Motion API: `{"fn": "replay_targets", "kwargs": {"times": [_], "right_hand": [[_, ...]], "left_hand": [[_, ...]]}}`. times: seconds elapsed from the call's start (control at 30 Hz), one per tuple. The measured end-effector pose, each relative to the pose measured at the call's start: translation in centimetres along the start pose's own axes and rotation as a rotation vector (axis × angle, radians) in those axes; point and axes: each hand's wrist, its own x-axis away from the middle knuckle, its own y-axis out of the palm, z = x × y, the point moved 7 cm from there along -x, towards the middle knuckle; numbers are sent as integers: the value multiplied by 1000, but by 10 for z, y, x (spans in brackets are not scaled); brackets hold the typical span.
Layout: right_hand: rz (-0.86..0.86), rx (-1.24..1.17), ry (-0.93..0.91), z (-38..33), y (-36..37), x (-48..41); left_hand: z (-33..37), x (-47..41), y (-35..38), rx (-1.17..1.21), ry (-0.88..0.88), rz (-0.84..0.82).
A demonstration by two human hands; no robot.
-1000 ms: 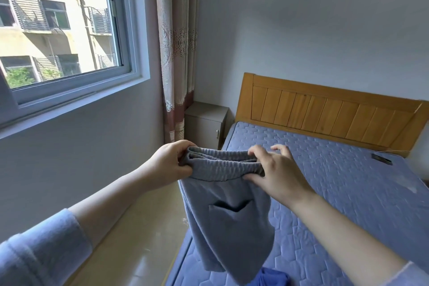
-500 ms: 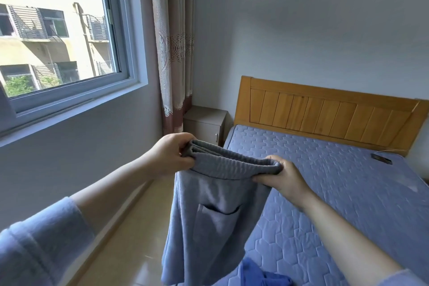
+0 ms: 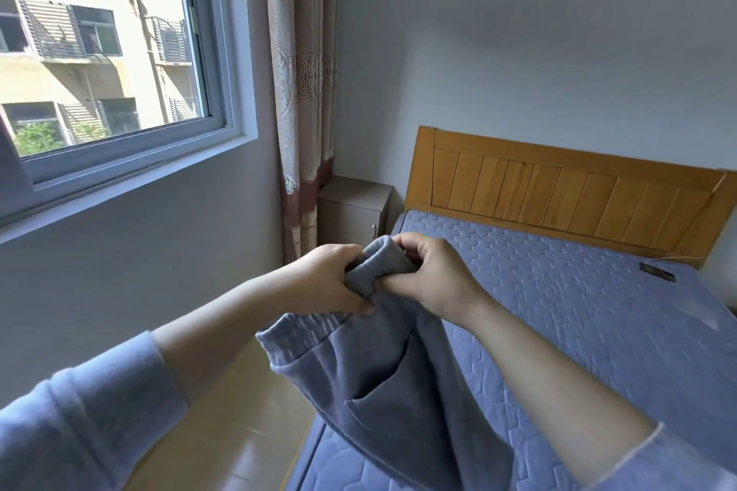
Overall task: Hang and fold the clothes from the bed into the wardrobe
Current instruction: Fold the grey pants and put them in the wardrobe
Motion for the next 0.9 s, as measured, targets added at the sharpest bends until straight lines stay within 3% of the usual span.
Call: {"fn": "replay_targets", "kwargs": {"times": [0.2,0.3,0.5,0.9], "right_hand": [[55,-2,11,17,-16,9],[83,-97,130,48,-25,22],[129,-20,453,140,-23,53],[11,-185,717,210,33,60]], "left_hand": [[-1,-5,2,181,-52,-18],[-2,-6,-5,165,-88,-2],[-2,-6,-27,68,-109,17],[-13,-5,-81,27,-164,160]]}}
